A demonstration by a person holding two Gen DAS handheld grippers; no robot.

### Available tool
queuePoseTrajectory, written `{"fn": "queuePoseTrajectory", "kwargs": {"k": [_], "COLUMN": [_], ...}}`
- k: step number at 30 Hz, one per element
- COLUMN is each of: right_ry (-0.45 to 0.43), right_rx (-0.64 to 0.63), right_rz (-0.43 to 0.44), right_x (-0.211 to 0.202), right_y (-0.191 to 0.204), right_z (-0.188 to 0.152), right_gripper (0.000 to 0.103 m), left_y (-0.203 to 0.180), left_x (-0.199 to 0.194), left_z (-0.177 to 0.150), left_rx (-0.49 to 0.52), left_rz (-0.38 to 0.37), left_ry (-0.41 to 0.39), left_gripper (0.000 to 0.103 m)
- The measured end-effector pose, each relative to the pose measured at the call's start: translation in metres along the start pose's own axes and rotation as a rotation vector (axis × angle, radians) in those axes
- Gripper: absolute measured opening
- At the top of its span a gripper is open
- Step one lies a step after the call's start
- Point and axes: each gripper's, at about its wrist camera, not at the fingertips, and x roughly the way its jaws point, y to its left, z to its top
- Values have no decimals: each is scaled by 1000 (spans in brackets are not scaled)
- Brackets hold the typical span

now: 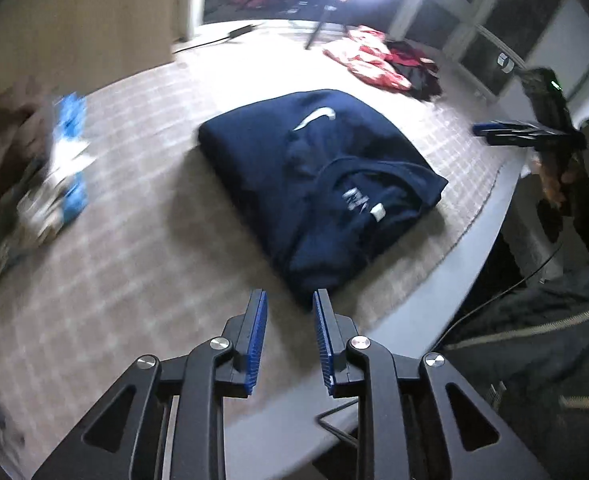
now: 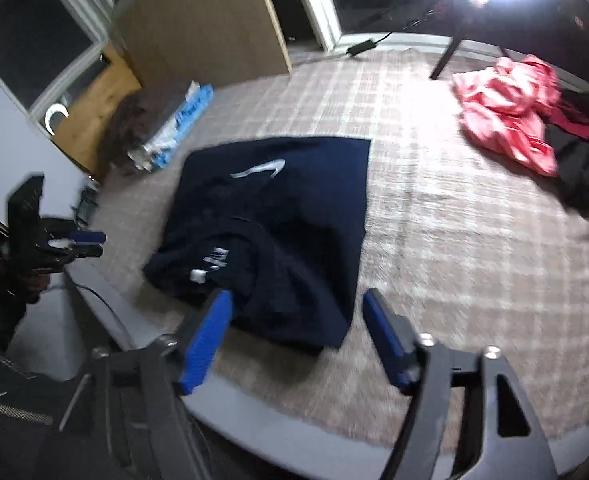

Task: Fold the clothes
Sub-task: 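Open both tools and release the folded sweatshirt, then close both tools on the edges of the folded navy sweatshirt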

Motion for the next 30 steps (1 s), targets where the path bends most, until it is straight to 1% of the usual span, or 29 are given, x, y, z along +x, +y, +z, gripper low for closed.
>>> {"fn": "queuePoseTrajectory", "kwargs": {"k": [2, 4, 5, 6, 7, 8, 10, 11, 12, 14, 15, 16, 17, 19, 20, 21, 22, 23, 25, 26, 28, 30], "right_ry": [48, 129, 150, 139, 125, 105, 57, 53, 63, 113, 138, 164, 181, 211, 226, 251, 266, 280, 288, 287, 285, 286], "right_rx": [5, 31, 21, -9, -40, -71, -133, -150, -163, -186, -197, -208, -205, -192, -182, -149, -132, -117, -112, -117, -117, -101], "right_rz": [24, 39, 42, 46, 49, 66, 108, 129, 142, 104, 84, 64, 55, 74, 87, 117, 135, 153, 165, 172, 176, 166], "right_x": [33, 63, 71, 70, 69, 65, 62, 66, 78, 106, 120, 135, 143, 150, 153, 156, 159, 161, 167, 170, 175, 181], "right_y": [1, 5, 9, 19, 29, 41, 68, 81, 95, 108, 114, 120, 120, 115, 112, 107, 106, 106, 112, 117, 123, 123], "right_z": [2, 4, 10, 21, 33, 48, 87, 107, 130, 156, 168, 181, 184, 177, 172, 159, 150, 140, 116, 106, 91, 83], "right_gripper": [25, 25, 25, 26, 26, 27, 38, 55, 61, 60, 60, 60, 60, 46, 28, 17, 14, 12, 12, 12, 12, 12], "left_y": [-2, -2, -3, -3, -5, -6, -10, -12, -14, -14, -14, -7, 2, 22, 35, 49, 63, 74, 96, 107, 121, 127], "left_x": [31, 62, 76, 86, 84, 78, 66, 61, 58, 55, 54, 50, 45, 35, 33, 32, 31, 36, 50, 57, 74, 89], "left_z": [10, 12, 9, 4, 1, 0, -2, -2, -3, 0, 2, 7, 12, 24, 31, 38, 45, 54, 74, 83, 99, 111], "left_rx": [5, 2, 4, 5, 0, -8, -28, -38, -44, -50, -53, -59, -67, -73, -64, -52, -40, -26, 4, 18, 33, 63], "left_rz": [-32, -36, -30, -16, -8, -5, 2, 4, 5, 5, 6, 24, 50, 98, 117, 135, 153, 152, 135, 127, 56, 5], "left_ry": [15, 63, 97, 126, 119, 99, 51, 25, 8, -11, -19, -34, -51, -87, -99, -107, -114, -104, -69, -51, -20, 12], "left_gripper": [22, 22, 22, 21, 20, 20, 21, 21, 21, 21, 22, 23, 23, 21, 21, 21, 20, 18, 5, 5, 3, 3]}}
